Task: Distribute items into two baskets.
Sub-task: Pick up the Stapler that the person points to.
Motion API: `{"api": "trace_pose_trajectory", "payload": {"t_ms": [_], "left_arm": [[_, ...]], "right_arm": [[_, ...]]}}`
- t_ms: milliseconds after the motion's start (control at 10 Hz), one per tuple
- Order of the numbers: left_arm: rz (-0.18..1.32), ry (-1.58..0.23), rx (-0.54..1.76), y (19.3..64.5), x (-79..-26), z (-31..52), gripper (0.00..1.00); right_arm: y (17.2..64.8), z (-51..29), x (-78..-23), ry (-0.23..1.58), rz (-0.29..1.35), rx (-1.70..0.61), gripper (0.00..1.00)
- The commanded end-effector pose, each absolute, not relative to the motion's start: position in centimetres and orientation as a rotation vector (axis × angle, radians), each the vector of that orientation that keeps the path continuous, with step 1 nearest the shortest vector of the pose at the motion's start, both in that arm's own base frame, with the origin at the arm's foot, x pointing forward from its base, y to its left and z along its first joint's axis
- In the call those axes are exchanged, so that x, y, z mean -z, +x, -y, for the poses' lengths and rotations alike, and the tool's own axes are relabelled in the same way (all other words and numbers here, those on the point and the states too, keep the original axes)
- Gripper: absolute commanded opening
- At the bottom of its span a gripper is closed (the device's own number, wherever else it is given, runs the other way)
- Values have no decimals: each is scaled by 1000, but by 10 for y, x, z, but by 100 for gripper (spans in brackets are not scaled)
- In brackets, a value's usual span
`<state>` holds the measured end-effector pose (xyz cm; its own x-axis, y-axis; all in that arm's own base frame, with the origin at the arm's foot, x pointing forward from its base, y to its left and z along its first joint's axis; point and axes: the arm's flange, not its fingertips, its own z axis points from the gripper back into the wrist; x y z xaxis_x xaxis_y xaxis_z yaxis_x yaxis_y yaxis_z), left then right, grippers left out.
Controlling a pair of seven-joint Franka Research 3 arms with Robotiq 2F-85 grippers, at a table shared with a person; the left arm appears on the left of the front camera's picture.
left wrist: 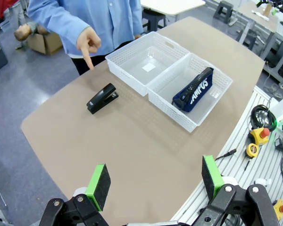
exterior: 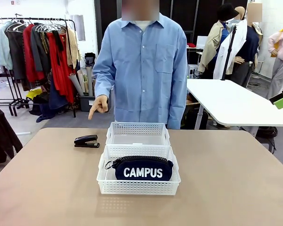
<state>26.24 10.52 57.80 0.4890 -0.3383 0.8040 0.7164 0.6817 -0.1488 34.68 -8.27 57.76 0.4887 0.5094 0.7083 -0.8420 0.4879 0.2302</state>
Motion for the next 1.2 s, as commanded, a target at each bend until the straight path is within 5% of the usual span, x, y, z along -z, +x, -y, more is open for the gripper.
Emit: {"api": "trace_pose_trajectory", "payload": {"t_ms": [0, 1100], "left_arm": [[846, -525, 689, 262, -578, -105, 100], [846, -525, 689, 262, -578, -105, 100]], "right_arm": [[346, 81, -579, 624, 617, -887, 100], [346, 81, -579, 624, 617, -887, 100]]}}
